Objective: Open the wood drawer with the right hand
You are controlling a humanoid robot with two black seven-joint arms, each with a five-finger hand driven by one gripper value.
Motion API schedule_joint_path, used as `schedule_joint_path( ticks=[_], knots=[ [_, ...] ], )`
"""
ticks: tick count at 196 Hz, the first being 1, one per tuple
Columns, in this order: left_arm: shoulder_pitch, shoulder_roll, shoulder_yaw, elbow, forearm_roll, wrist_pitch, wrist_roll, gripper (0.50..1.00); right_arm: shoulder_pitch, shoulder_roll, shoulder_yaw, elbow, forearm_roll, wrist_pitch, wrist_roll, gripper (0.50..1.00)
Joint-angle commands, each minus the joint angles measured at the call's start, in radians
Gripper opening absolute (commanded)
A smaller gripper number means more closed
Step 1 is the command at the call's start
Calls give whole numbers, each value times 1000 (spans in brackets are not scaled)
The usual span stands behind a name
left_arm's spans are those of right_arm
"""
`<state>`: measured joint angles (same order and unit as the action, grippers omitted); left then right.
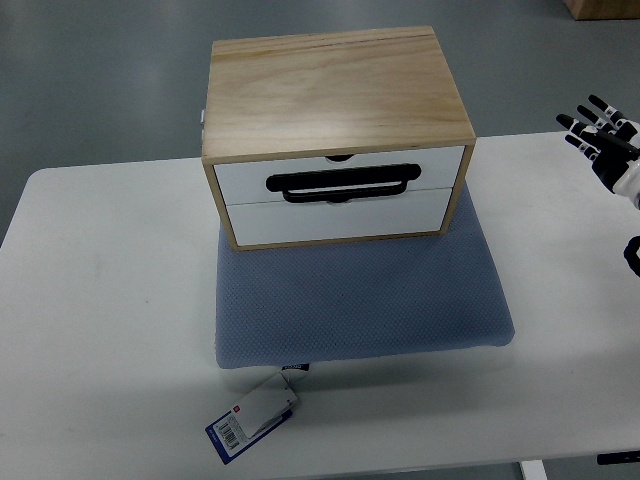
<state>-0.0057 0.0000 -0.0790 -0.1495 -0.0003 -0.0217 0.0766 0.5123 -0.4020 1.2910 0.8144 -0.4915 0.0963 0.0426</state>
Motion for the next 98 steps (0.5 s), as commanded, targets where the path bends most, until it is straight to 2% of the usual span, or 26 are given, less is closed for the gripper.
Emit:
schedule_joint_path(
  ticks=[1,98],
  knots=[
    [0,0,1,-1,0,0,0,1000,0,-3,-1,-1,-1,0,0,932],
    [0,0,1,-1,0,0,0,1000,8,-6,-1,-4,13,0,-1,932]
  ],
)
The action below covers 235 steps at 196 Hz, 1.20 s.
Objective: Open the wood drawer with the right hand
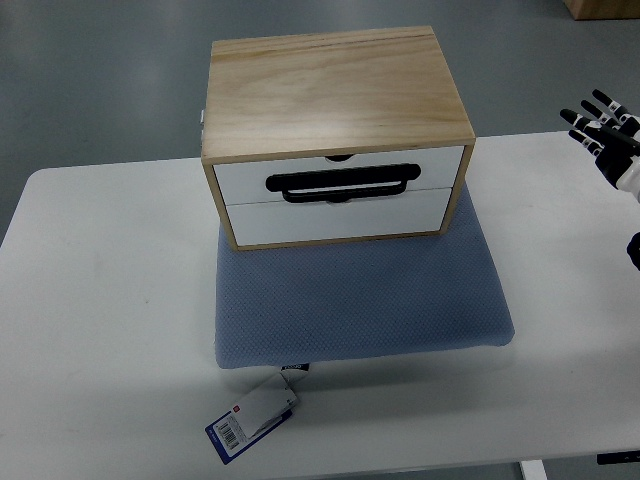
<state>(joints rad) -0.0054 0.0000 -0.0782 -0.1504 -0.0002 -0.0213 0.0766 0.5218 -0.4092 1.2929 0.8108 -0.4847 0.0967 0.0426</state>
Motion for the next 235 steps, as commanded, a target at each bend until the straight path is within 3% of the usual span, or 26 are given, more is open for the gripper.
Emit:
schedule_joint_path(
  ticks=[1,82,181,227,235],
  knots=[
    [-1,0,0,0,0,0,0,1000,-2,1,-3,-1,6,0,-1,932],
    [-1,0,0,0,0,0,0,1000,9,-10,-3,1,12,3,-3,932],
    [1,0,0,0,0,0,0,1000,12,-45,-10,1,14,66,-3,932],
    [-1,0,0,0,0,0,0,1000,76,-117,-18,-1,34,67,-6,930],
    [-1,0,0,0,0,0,0,1000,99,-171,-43,1,92,71,-9,930]
  ],
)
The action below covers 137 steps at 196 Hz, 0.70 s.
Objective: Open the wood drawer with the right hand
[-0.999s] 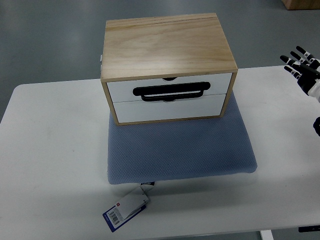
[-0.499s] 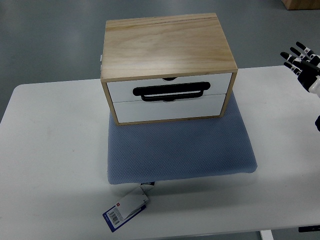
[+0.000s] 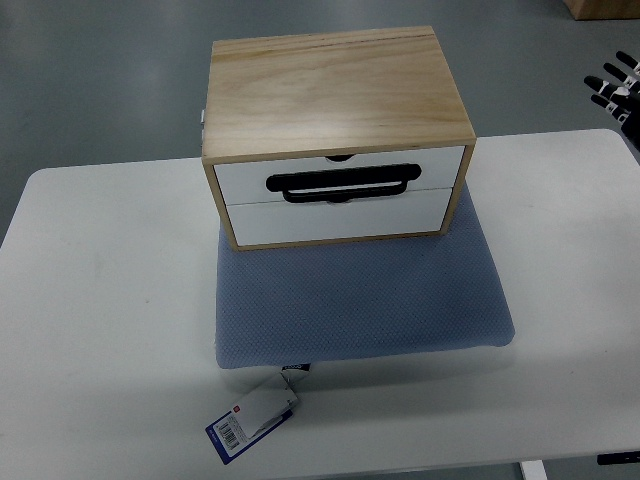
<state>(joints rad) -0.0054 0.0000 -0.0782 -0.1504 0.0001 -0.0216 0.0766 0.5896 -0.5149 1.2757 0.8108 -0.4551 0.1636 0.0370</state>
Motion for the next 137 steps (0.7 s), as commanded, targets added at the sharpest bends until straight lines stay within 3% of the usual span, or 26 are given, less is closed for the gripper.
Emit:
schedule_joint_path(
  ticks=[1,15,16,29,42,43,54,64,65,78,111,114,124,125,137],
  knots=[
    [-1,0,0,0,0,0,0,1000,38,-73,-33,2,73,4,-3,928],
    [1,0,0,0,0,0,0,1000,50,-91,-53,4,93,5,-3,928],
    [1,0,0,0,0,0,0,1000,80,-140,-114,10,152,5,1,928],
    [-1,0,0,0,0,0,0,1000,124,-198,-205,19,237,13,6,928],
    [1,0,0,0,0,0,0,1000,133,-206,-219,22,250,14,6,928],
    [-1,0,0,0,0,0,0,1000,175,-247,-286,46,307,40,6,928],
    [-1,0,0,0,0,0,0,1000,214,-292,-357,73,352,80,7,928],
    [-1,0,0,0,0,0,0,1000,214,-292,-357,73,352,80,7,928],
    [-1,0,0,0,0,0,0,1000,252,-336,-410,106,380,124,7,928],
    [1,0,0,0,0,0,0,1000,294,-384,-466,156,385,172,7,928],
    [-1,0,0,0,0,0,0,1000,355,-436,-527,232,385,226,7,928],
    [-1,0,0,0,0,0,0,1000,395,-461,-573,280,385,269,6,928],
    [-1,0,0,0,0,0,0,1000,395,-461,-573,280,385,269,6,928],
    [1,0,0,0,0,0,0,1000,426,-468,-605,309,383,308,6,928],
    [-1,0,0,0,0,0,0,1000,452,-471,-633,341,378,341,3,928]
  ],
)
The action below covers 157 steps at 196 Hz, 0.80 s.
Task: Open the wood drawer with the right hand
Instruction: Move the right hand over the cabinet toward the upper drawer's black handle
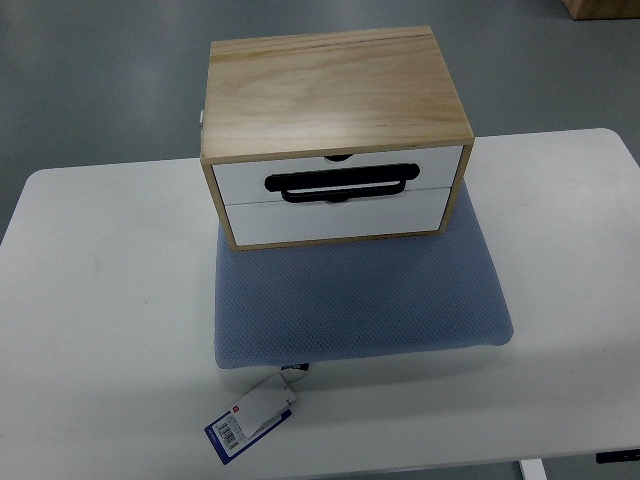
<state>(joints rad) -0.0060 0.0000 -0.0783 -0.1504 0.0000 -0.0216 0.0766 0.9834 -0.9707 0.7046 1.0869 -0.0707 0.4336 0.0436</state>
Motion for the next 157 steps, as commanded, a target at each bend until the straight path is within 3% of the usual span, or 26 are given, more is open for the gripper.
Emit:
schedule_joint_path(
  ticks=[1,79,108,118,119,121,157],
  knots=[
    [0,0,0,0,0,0,0,1000,58,-16,-62,65,-6,71,-4,928],
    [1,0,0,0,0,0,0,1000,155,-8,-139,169,-172,97,-14,928],
    [0,0,0,0,0,0,0,1000,374,-31,-417,205,-172,96,-1,928],
    [0,0,0,0,0,0,0,1000,374,-31,-418,205,-172,96,-1,928],
    [1,0,0,0,0,0,0,1000,471,-28,-542,218,-170,97,5,928],
    [0,0,0,0,0,0,0,1000,494,-26,-571,223,-170,97,9,928],
    [0,0,0,0,0,0,0,1000,749,38,-893,288,-170,96,52,928]
  ],
)
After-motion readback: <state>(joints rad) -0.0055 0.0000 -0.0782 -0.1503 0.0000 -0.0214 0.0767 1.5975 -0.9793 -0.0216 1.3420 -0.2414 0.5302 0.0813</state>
